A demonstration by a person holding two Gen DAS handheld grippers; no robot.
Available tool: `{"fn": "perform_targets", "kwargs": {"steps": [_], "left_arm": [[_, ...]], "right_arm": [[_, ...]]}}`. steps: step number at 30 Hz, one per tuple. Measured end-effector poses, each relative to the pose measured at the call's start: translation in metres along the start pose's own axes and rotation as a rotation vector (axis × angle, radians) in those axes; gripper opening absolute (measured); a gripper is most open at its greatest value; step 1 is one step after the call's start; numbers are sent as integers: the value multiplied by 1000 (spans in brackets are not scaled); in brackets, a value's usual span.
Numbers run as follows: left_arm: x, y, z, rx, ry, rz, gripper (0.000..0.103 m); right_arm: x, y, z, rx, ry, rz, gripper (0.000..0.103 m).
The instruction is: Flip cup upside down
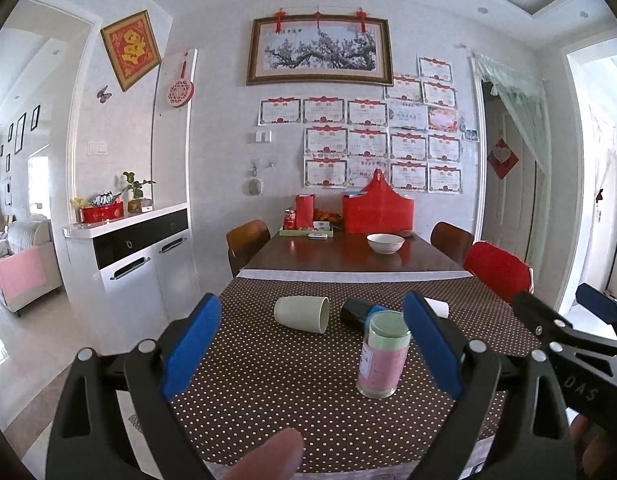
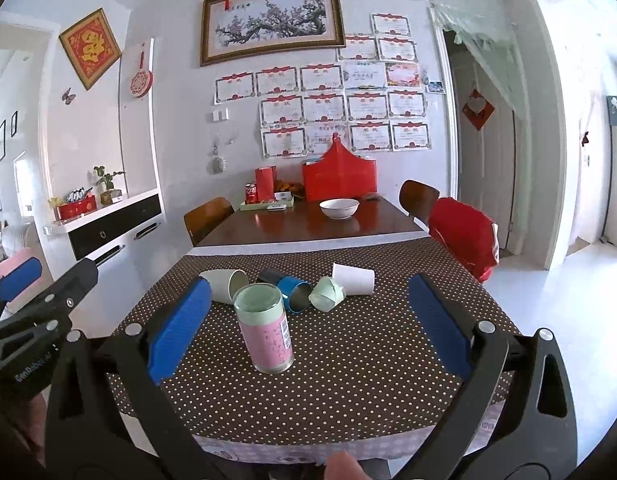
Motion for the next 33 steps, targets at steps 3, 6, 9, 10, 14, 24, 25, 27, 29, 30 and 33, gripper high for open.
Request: {"fn": "perform_targets", "kwargs": {"steps": [3,6,9,10,14,24,25,27,29,30,33], "left_arm": [[0,1,-2,-4,0,0,91],[0,2,-2,-2,1,-1,91],[1,3,-5,-5,-4,2,91],[1,3,-6,-4,-4,7,91],[3,3,-8,-14,0,16,91],[1,5,-9,-32,-2,6,91],[1,5,-9,-35,-1,7,91],[0,5,-8,-33,-1,9,91],[0,5,-8,-29,-1,8,91],[0,6,-8,-29,-2,8,91],[0,7,-7,-32,-4,8,91]], "right_arm": [[-1,-2,-3,10,-5,4,97],[0,-2,-3,15,-6,4,97],[-1,-2,-5,9,-6,6,97],[-1,-2,-6,9,-8,7,97],[-1,0,-8,7,-12,8,97],[-2,3,-10,5,-15,8,97],[-2,3,-10,3,-16,9,97],[-1,3,-10,7,-16,7,97],[-1,3,-10,5,-13,10,97],[-1,3,-10,8,-15,10,97],[-3,5,-12,9,-19,10,97]]}}
Point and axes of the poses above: each gripper's, at about its wrist camera, not at the fingertips, and z roughly the way its jaws point, y to its left, x to its underside, the point moved 5 cm from there along z, roughly the way its jaws point
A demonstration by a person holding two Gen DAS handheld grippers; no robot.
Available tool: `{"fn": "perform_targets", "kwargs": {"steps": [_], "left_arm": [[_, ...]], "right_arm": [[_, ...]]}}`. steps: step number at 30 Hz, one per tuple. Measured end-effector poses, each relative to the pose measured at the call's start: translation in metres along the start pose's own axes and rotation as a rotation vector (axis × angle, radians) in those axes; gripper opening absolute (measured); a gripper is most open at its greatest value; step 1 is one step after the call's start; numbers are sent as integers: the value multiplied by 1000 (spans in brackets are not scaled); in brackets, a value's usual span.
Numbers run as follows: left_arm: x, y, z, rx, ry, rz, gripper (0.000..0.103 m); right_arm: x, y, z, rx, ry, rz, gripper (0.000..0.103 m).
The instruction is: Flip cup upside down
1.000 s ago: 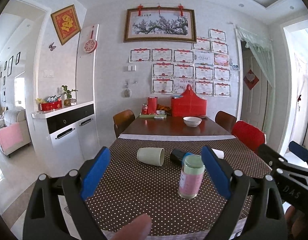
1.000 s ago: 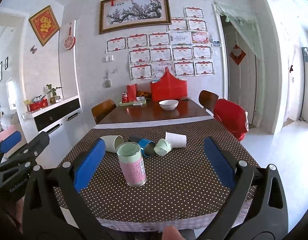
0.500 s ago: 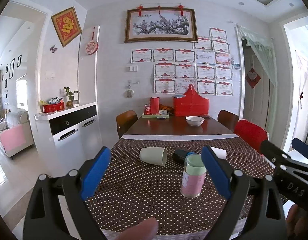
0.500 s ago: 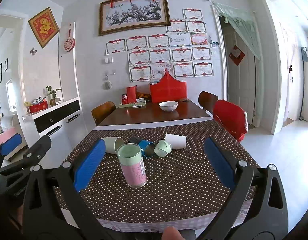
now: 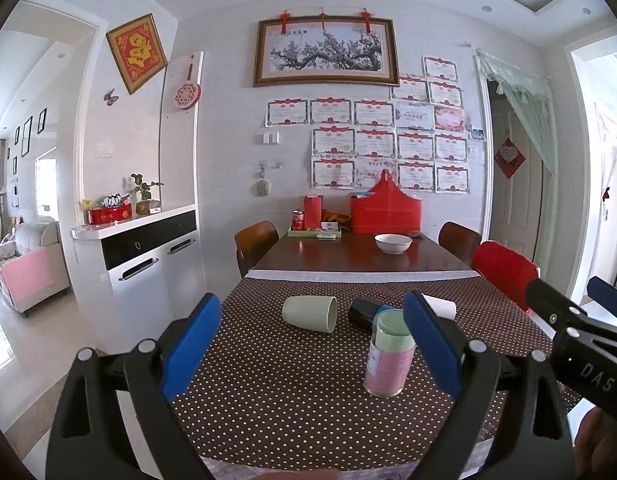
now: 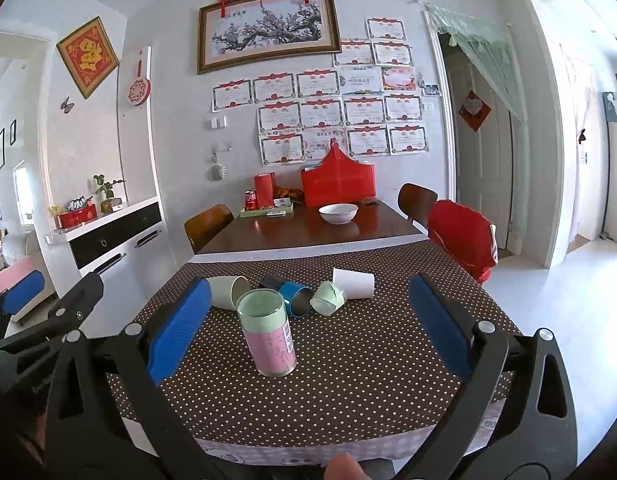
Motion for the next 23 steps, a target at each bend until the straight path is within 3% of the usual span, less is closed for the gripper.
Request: {"fn": "perform_targets", "kwargs": {"steps": [23], "left_arm": [[-2,-3,0,9,1,-3,91]], "right_arm": [[-4,5,-2,-3,-3,2,97]]}}
Point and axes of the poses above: each gripper's, at about its wrist camera, not at the fingertips, and z roughly the way its jaws point, y to its left, x to its underside, the point moved 5 cm from there along z, roughly the way its jaws point
